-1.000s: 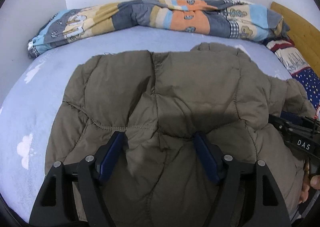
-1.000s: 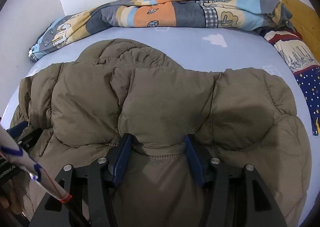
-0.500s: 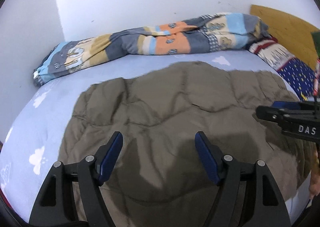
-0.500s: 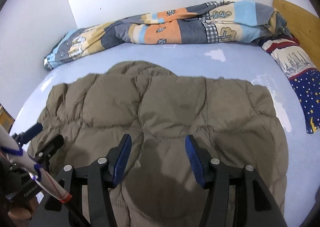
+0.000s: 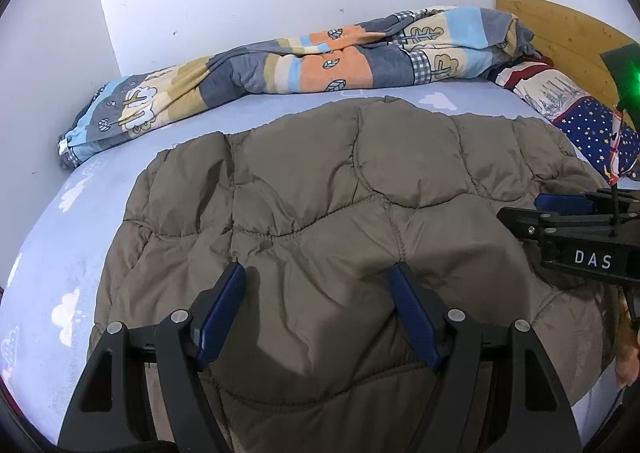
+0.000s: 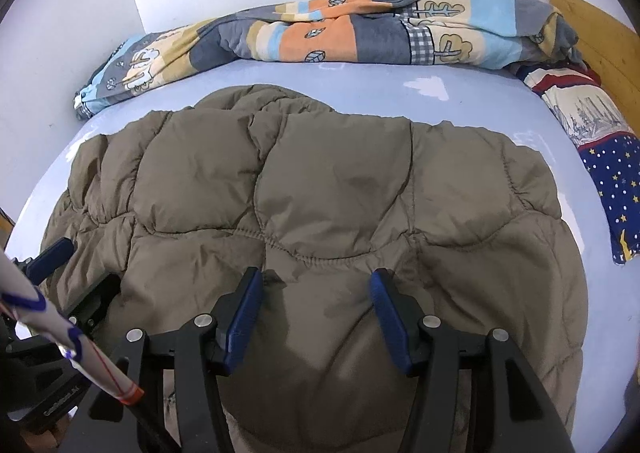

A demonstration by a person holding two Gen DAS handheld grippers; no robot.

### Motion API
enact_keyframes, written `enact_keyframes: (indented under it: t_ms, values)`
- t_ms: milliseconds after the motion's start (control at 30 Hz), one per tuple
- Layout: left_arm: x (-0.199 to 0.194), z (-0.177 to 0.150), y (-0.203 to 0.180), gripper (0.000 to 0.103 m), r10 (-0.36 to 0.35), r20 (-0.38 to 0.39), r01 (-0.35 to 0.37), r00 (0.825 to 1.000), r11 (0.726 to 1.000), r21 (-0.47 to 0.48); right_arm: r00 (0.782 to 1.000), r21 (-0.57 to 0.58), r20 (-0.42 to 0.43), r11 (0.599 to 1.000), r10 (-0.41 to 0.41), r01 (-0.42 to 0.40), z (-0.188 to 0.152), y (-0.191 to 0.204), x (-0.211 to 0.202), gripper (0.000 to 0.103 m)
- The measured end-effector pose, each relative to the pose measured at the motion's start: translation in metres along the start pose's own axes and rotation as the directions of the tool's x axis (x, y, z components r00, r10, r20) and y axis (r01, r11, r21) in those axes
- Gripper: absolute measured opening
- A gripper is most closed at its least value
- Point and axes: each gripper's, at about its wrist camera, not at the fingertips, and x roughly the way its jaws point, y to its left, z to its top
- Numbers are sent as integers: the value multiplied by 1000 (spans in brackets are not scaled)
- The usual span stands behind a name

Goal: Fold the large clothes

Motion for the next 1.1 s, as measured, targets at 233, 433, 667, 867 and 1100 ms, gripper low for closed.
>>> enact_keyframes:
  t_ms: [233,433,667,867,1100]
  values:
    - [2,-1,-1,74,4,-3,-4,1000,1000,5,1000,-25,-13,1000,-19,18,-1,4,5,62]
    - [1,-2,0,74,3,-1,-3,1000,1000,6,999,36,13,999,29,-30,6,-6,-6,62]
    - [2,-3,0,74,7,4,-7,1000,1000,15,989,105,144,993,44,-60,32,-15,-20,62]
    - [3,-2,-1,74,11,2,-11,1000,1000,21,999,118,26,992,36,-39,35,-15,25,63]
    - [5,-2,-2,74,12,-6,-12,1000,1000,26,999,82,-18,996,30,-28,37,-15,35,65]
